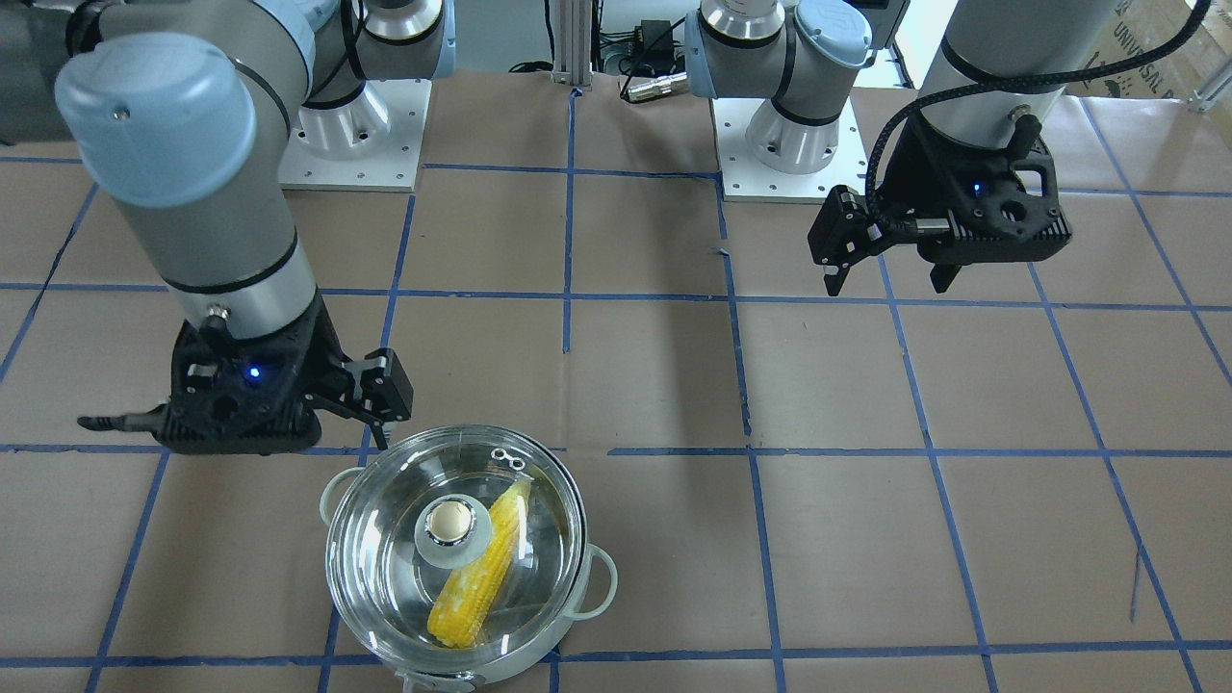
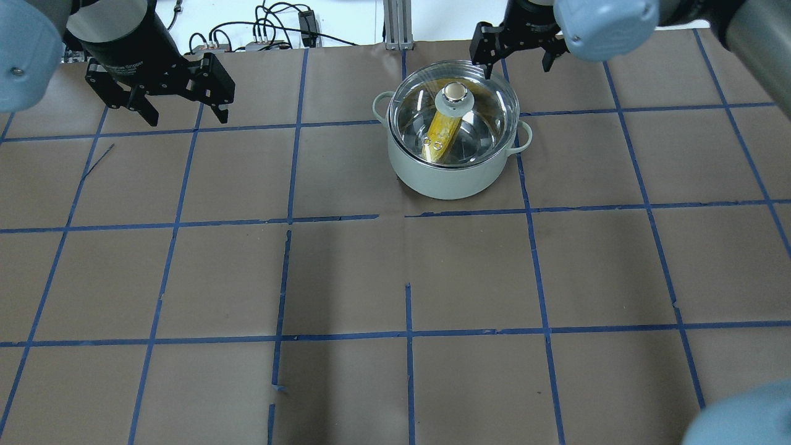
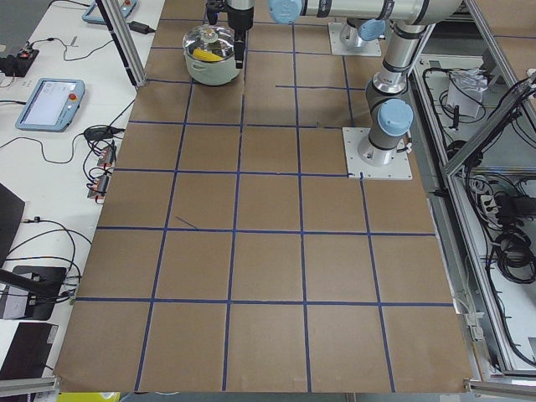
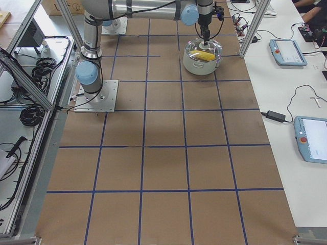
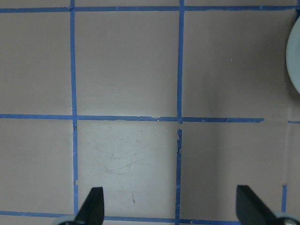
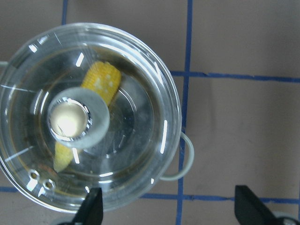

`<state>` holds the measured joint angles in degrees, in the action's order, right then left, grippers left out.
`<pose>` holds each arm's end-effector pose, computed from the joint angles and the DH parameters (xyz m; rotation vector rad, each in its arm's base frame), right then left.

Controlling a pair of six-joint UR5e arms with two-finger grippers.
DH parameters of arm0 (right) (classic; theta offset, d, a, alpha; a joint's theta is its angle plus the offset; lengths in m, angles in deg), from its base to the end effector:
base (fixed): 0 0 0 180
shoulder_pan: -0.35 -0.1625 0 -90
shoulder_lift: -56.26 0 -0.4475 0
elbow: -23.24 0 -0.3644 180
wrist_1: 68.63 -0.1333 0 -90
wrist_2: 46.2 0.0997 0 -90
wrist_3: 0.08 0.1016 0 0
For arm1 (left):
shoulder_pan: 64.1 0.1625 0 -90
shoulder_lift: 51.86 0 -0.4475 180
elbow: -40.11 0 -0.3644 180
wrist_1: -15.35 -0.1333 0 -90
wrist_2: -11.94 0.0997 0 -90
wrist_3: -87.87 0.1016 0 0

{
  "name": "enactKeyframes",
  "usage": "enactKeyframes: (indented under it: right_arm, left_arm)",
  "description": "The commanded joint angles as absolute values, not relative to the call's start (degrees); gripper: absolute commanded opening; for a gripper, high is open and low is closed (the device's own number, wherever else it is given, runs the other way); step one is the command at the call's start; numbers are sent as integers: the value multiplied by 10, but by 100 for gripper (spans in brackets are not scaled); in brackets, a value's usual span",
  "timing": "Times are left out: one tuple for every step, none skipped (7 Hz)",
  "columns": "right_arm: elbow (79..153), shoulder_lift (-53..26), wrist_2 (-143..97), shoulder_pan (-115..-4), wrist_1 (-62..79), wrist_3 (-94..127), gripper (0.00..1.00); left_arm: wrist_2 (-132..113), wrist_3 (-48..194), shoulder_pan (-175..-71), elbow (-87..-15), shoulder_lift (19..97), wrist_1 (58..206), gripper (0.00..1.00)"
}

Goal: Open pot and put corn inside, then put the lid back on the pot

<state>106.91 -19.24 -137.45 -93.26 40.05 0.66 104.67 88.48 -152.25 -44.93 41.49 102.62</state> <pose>0.1679 -0.5799 0.4623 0.0749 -3.1127 0.2875 -0.1123 -0.5014 0.5258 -0.0362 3.0900 -0.1155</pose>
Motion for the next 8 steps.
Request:
enactKeyframes:
  right_arm:
    - [1208,-319,-1363,-889,418,4,99]
    - [1220,-337,-1363,-889,415,5,99]
    - [1212,-344,-1362,-888,386,6,99]
    - [1198,-369,-1359,-892,330,8,99]
    - [1175,-372,-1344,-892,290,9,99]
    - [1142,-367,-1344,-893,252,9,99]
    - [1119,-366,-1344,-896,213,7,99]
    - [1106,-365,-1345,-896,204,2,99]
  left_arm:
    - [1047,885,-1523,-450,415,1024,100]
    - [1047,884,-1523,-450,416,1022,100]
    - [1047,885,-1523,-451,415,1021,100]
    - [1047,884,-1523,-451,416,1021,100]
    - [1047,885,-1523,-451,415,1021,100]
    - [1047,884,-1523,-451,416,1021,100]
    - [1047,885,-1523,-451,415,1021,100]
    - [1047,885,-1523,-451,415,1021,100]
